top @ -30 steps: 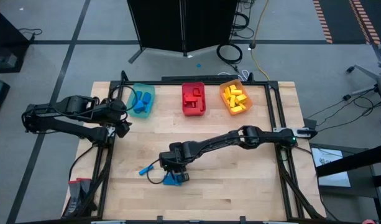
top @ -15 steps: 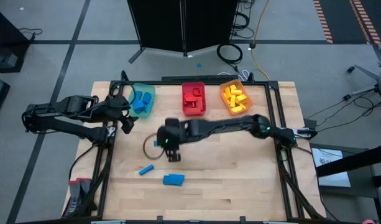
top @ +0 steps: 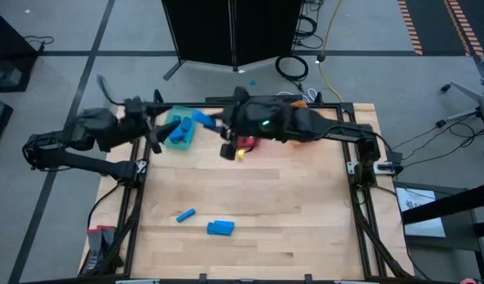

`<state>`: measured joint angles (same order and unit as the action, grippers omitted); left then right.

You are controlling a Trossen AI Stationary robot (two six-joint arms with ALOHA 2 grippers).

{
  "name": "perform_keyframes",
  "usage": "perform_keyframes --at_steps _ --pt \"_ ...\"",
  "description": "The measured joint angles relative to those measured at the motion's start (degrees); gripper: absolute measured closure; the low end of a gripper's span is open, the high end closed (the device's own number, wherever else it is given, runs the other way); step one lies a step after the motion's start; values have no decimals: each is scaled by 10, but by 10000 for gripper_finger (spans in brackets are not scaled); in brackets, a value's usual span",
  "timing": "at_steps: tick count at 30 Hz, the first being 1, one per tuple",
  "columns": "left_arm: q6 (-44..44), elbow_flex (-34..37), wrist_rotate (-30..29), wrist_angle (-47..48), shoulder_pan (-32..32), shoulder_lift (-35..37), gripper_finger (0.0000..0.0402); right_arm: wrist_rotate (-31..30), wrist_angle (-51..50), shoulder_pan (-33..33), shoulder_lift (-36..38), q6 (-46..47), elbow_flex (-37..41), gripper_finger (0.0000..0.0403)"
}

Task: Sort blocks
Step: Put the blue block into the blue bin

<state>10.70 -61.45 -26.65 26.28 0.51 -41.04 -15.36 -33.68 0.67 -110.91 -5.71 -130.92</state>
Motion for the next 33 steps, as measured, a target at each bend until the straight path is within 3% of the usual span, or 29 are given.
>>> perform_keyframes --at_steps 4,8,20,25,33 --pt "-117 0 103 -151 0 -7 87 0 64 0 23 -24 -2 325" --pt "-146 0 170 -195 0 -22 87 2 90 0 25 -35 0 325" --pt "-206 0 198 -332 0 -89 87 5 99 2 20 -42 0 325" --pt "-195 0 251 -396 0 -84 87 6 97 7 21 -42 -1 325" --pt "-170 0 261 -391 -2 -109 87 23 111 18 21 -52 -1 325"
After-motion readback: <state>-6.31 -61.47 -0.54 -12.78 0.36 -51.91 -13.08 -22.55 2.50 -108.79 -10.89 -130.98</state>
